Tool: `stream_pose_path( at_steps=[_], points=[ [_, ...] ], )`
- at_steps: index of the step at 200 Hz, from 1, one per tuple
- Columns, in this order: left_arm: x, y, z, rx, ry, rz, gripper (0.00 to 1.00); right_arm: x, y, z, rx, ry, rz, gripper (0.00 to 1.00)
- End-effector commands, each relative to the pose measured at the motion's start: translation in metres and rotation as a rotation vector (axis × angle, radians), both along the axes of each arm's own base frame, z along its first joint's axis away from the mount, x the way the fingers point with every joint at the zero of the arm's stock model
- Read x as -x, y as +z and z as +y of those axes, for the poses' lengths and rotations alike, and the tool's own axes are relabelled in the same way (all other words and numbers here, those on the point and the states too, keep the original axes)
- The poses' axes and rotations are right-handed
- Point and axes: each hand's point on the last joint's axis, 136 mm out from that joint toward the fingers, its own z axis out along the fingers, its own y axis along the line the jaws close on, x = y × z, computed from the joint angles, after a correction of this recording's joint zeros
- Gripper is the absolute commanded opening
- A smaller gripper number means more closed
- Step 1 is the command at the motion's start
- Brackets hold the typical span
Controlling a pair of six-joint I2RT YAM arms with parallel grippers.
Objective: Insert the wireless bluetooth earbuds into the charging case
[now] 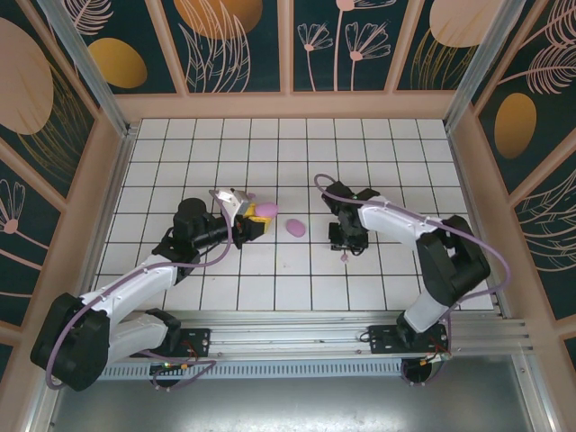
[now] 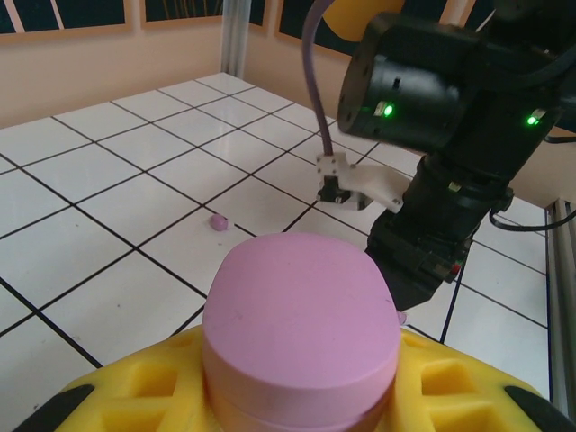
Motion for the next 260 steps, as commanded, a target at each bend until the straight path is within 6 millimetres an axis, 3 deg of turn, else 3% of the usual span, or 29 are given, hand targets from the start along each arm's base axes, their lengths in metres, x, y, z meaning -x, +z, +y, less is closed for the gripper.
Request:
stream_pose_path(
  at_steps=[1, 152, 198, 230, 260],
  points=[
    [0.004, 0.002, 0.001, -0.003, -0.002, -0.022, 0.00, 0.008, 0.001, -0.011, 0.098, 0.040, 0.044, 0.30],
    [0.002, -0.001, 0.001, -0.012, -0.002, -0.020, 0.00, 0.017, -0.023, -0.007, 0.143, 0.064, 0.104, 0.26],
    [0.003, -0.002, 0.002, -0.017, -0.003, -0.020, 0.00, 0.019, -0.028, -0.006, 0.142, 0.066, 0.112, 0.20],
    [0.003, 0.001, 0.002, -0.016, -0.003, -0.029, 0.00, 0.012, -0.011, 0.000, 0.103, 0.059, 0.063, 0.14],
    [0.006, 0.009, -0.002, -0.005, -0.031, -0.052, 0.00, 0.000, 0.037, 0.020, -0.026, 0.044, -0.066, 0.10]
  ],
)
